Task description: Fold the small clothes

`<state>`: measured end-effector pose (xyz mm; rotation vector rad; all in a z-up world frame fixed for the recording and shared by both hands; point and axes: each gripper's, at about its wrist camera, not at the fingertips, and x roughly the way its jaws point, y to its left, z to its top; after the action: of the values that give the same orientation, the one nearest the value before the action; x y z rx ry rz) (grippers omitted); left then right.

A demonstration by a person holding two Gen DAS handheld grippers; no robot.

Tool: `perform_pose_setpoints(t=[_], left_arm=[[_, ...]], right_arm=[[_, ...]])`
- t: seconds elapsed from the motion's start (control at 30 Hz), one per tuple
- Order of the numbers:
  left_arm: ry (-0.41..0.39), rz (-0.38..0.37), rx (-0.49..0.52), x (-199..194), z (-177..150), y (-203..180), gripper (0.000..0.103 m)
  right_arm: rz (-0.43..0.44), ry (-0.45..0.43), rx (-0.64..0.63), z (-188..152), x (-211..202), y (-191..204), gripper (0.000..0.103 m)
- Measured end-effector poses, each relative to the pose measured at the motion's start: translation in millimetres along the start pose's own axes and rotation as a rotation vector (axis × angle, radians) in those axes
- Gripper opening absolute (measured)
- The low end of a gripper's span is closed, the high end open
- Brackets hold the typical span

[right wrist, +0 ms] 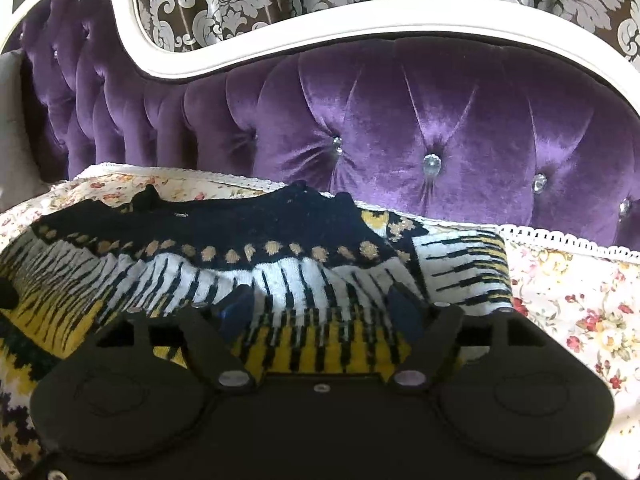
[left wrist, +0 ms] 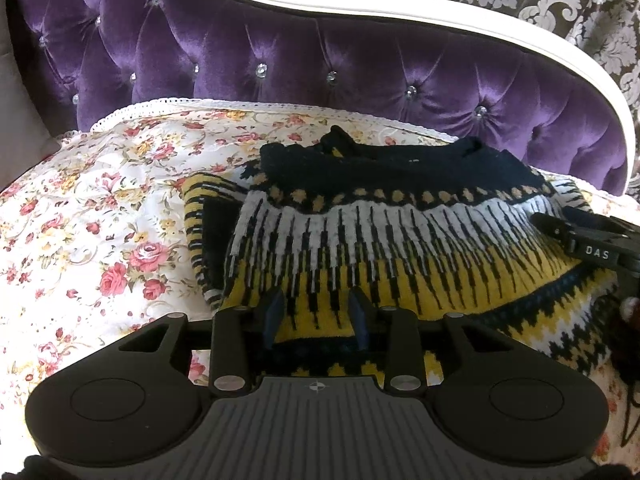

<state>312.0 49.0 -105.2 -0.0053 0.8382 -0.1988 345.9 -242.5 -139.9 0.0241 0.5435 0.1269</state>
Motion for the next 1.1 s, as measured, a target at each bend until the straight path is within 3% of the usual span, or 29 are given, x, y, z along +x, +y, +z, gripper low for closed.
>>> perform_pose_setpoints(t=[0.13,0.27,0.4,0.47,0.5,0.6,0.67,0.83,0.97,1.07,1.1], left_arm=[[-0.005,-0.002,0.007,1,-2,0,0.037],[-0.004,-0.003,0.01,0,-1,1,0.037],[-0.001,0.003,0.004,0,0,0,0.037],[-0.004,0.001,0.008,0,-1,0,0.037],[-0.006,-0.002,0.004,-1,-1,1,0.037],[-0.007,-0.01,-0.002,-2,-2,2,0.037],[-0.009,-0.01,-0.005,-2,-2,2,0.037],[-0.011,-0.012,-0.002,-3,-3,2,0.038],[-0.009,-0.021,-0.008,-3,-2,4,0.038],[-0.01,-0.022,0.008,-3,-3,4,0.038],[-0.01,-0.02,0.016,-3,-4,3,0.038]], right_arm=[[0.004,0.002,0.005,0,0,-1,0.076],[0.033,0.009,0.008,1,1,-2,0.083],[0.006,0.01,0.007,3,-4,1,0.085],[-0.052,-0.018,-0.003,5,-12,6,0.1],[-0.059,-0.036,-0.008,7,-18,8,0.1],[0.004,-0.047,0.003,17,-32,16,0.101],[0.091,-0.024,-0.01,24,-39,27,0.103],[0.214,0.064,-0.162,22,-41,67,0.102],[0.25,0.12,-0.272,8,-39,90,0.102],[0.219,0.225,-0.388,-10,-24,104,0.102],[0.227,0.2,-0.384,-14,-25,103,0.103]])
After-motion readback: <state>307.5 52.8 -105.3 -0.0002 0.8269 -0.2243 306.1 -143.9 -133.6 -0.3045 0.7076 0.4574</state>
